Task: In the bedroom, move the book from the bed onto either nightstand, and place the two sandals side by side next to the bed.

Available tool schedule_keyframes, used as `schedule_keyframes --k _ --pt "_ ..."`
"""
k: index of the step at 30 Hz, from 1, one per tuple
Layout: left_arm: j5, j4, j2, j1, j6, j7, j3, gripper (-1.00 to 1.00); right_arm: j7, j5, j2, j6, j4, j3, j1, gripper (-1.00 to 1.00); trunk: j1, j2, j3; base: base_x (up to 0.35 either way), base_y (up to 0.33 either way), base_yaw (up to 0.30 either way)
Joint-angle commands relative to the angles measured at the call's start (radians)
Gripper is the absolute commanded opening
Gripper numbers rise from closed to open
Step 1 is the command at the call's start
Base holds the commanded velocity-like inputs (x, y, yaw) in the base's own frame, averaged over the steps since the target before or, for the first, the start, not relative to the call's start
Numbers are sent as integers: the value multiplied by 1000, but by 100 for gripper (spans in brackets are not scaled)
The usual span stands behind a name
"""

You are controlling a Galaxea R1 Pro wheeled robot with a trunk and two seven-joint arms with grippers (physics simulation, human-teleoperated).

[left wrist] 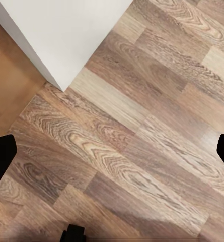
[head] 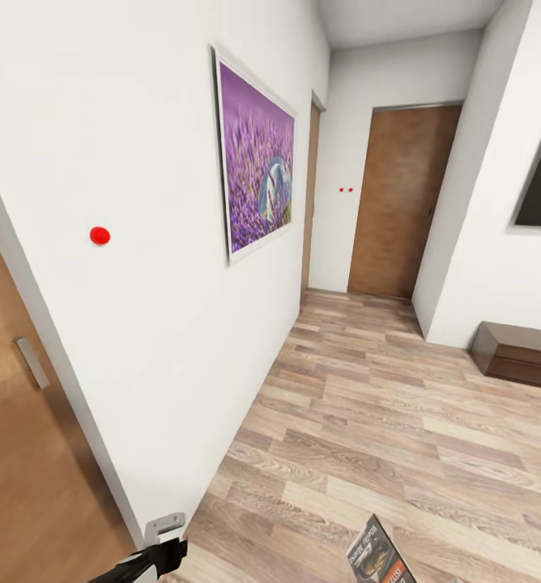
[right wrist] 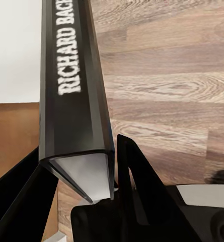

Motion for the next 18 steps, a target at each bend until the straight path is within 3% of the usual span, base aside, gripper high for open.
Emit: schedule_keyframes --k 1,18 --pt "3 1 -1 1 -4 1 3 100 1 -10 -1 8 -1 5 -1 -100 1 -2 0 0 0 0" --pt "3 0 -1 5 -6 -3 3 100 2 -10 -1 8 1 7 -1 -100 1 -2 11 0 0 0"
